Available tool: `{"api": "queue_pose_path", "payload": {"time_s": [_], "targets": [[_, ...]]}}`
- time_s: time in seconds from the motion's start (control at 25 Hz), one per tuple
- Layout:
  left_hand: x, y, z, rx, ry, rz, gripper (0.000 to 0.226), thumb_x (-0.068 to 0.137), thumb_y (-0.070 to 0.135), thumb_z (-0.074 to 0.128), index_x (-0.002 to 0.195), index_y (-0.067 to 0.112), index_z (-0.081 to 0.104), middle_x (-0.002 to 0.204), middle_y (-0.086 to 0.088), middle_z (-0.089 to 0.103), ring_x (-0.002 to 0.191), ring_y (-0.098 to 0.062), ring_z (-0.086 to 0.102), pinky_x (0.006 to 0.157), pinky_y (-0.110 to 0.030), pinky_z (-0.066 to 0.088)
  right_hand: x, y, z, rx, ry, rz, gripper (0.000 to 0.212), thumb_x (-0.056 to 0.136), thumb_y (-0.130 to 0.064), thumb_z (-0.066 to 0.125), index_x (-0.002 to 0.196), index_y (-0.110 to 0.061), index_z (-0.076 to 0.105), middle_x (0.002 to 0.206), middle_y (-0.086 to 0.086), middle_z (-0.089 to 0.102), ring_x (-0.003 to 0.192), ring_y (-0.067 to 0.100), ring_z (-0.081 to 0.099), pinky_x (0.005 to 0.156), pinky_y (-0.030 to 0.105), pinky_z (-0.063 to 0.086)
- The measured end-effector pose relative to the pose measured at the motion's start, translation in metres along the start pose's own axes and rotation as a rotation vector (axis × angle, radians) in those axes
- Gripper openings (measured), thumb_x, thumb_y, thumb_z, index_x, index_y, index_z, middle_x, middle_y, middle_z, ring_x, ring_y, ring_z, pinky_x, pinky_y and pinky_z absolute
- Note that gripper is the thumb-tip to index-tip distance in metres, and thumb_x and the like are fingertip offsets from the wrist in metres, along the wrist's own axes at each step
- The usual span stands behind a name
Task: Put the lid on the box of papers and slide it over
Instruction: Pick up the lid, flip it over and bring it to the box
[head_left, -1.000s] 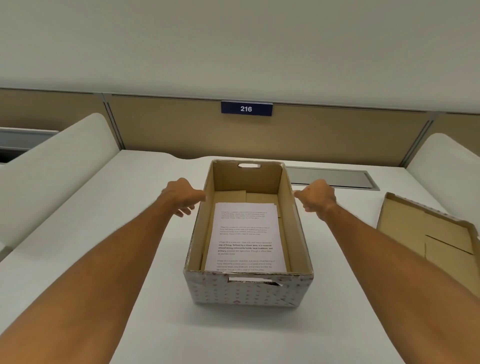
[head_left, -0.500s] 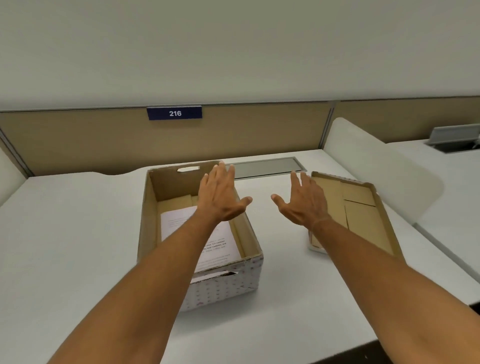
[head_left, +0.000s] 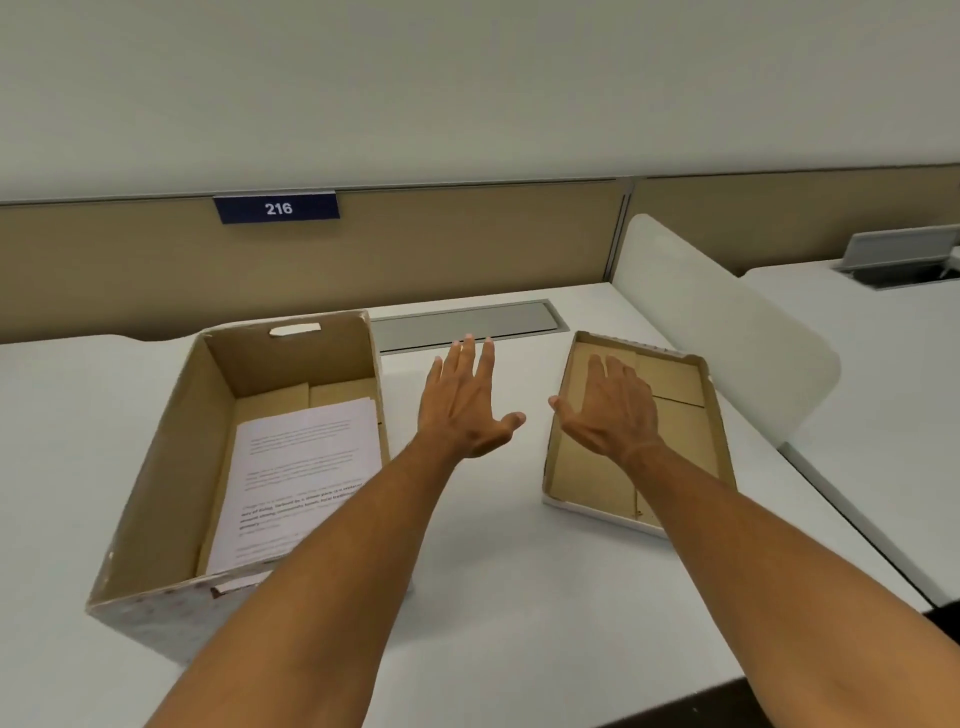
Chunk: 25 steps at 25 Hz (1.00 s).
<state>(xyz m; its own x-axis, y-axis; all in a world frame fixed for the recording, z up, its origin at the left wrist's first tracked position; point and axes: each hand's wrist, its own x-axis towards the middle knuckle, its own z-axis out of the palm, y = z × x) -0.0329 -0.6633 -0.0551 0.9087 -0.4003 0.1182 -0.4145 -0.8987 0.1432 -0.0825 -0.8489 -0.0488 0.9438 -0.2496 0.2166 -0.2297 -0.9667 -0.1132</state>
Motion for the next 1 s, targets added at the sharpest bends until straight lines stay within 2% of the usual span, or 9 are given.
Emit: {"api": "queue_pose_path", "payload": {"time_s": [0.2, 0.32, 0.4, 0.48, 0.6, 0.68, 0.76, 0.84, 1.0], "targets": [[0.023, 0.025, 0.035, 0.043, -0.088, -0.127, 0.099, 0.086, 0.072, 0.037, 0.157, 0.018, -0.005, 0.165, -0.011, -0.008, 0.152, -0.031, -0.007, 0.12, -0.046, 0.0, 0.035, 0.027, 0.032, 0.054, -0.051, -0.071, 0.063, 0.089, -0.052, 0.051, 0.129, -0.004, 0.051, 0.129, 0.016, 0.056, 0.115, 0.031, 0.053, 0.091, 0.042, 0.046], [0.029, 0.032, 0.05, 0.059, -0.126, -0.198, 0.097, 0.087, 0.071, 0.036, 0.156, 0.017, -0.006, 0.165, -0.011, -0.009, 0.152, -0.031, -0.007, 0.12, -0.046, 0.0, 0.052, 0.03, 0.052, 0.091, -0.134, -0.09, 0.045, 0.093, -0.043, 0.052, 0.111, -0.004, 0.063, 0.112, 0.014, 0.061, 0.103, 0.028, 0.057, 0.08, 0.038, 0.047], [0.033, 0.031, 0.057, 0.061, -0.14, -0.224, 0.096, 0.088, 0.07, 0.035, 0.156, 0.016, -0.005, 0.165, -0.011, -0.009, 0.152, -0.03, -0.007, 0.12, -0.045, -0.001, 0.065, 0.03, 0.06, 0.251, -0.222, 0.027, 0.031, 0.092, -0.036, 0.058, 0.09, -0.006, 0.063, 0.095, 0.012, 0.064, 0.086, 0.027, 0.061, 0.065, 0.03, 0.046], [0.037, 0.028, 0.062, 0.056, -0.149, -0.247, 0.095, 0.088, 0.07, 0.035, 0.157, 0.015, -0.003, 0.165, -0.011, -0.008, 0.152, -0.03, -0.007, 0.12, -0.044, 0.0, 0.086, 0.03, 0.071, 0.48, -0.28, 0.22, 0.027, 0.086, -0.028, 0.067, 0.073, -0.007, 0.055, 0.076, 0.007, 0.061, 0.071, 0.025, 0.06, 0.052, 0.024, 0.041], [0.04, 0.021, 0.067, 0.032, -0.16, -0.283, 0.094, 0.089, 0.069, 0.036, 0.157, 0.015, 0.0, 0.165, -0.011, -0.007, 0.152, -0.03, -0.006, 0.12, -0.044, 0.001, 0.113, 0.027, 0.083, 0.648, -0.337, 0.404, 0.019, 0.075, -0.016, 0.076, 0.076, -0.004, 0.062, 0.065, 0.007, 0.063, 0.055, 0.022, 0.063, 0.044, 0.022, 0.044], [0.04, 0.017, 0.07, 0.025, -0.171, -0.298, 0.094, 0.089, 0.068, 0.036, 0.157, 0.014, 0.001, 0.165, -0.011, -0.006, 0.152, -0.029, -0.006, 0.121, -0.044, 0.001, 0.124, 0.023, 0.089, 0.664, -0.363, 0.443, 0.018, 0.073, -0.012, 0.078, 0.075, -0.004, 0.061, 0.063, 0.008, 0.064, 0.049, 0.021, 0.065, 0.047, 0.025, 0.051], [0.041, 0.012, 0.071, 0.009, -0.185, -0.312, 0.093, 0.089, 0.068, 0.037, 0.157, 0.014, 0.001, 0.165, -0.011, -0.005, 0.152, -0.029, -0.006, 0.121, -0.044, 0.002, 0.131, 0.02, 0.096, 0.682, -0.379, 0.47, 0.019, 0.074, -0.01, 0.079, 0.075, -0.003, 0.062, 0.07, 0.01, 0.068, 0.056, 0.024, 0.071, 0.06, 0.035, 0.061], [0.045, 0.007, 0.071, -0.032, -0.188, -0.324, 0.092, 0.09, 0.066, 0.039, 0.157, 0.015, 0.002, 0.166, -0.011, -0.003, 0.152, -0.029, -0.004, 0.121, -0.044, 0.003, 0.135, 0.019, 0.103, 0.7, -0.389, 0.509, 0.016, 0.076, -0.007, 0.079, 0.078, -0.001, 0.064, 0.072, 0.011, 0.068, 0.059, 0.026, 0.073, 0.066, 0.041, 0.062], [0.048, 0.005, 0.071, -0.121, -0.189, -0.35, 0.091, 0.09, 0.062, 0.044, 0.157, 0.014, 0.005, 0.166, -0.011, 0.003, 0.152, -0.029, 0.001, 0.121, -0.043, 0.008, 0.139, 0.021, 0.111, 0.719, -0.386, 0.552, 0.012, 0.075, 0.0, 0.076, 0.082, 0.002, 0.067, 0.068, 0.012, 0.065, 0.06, 0.028, 0.072, 0.064, 0.044, 0.063]]}}
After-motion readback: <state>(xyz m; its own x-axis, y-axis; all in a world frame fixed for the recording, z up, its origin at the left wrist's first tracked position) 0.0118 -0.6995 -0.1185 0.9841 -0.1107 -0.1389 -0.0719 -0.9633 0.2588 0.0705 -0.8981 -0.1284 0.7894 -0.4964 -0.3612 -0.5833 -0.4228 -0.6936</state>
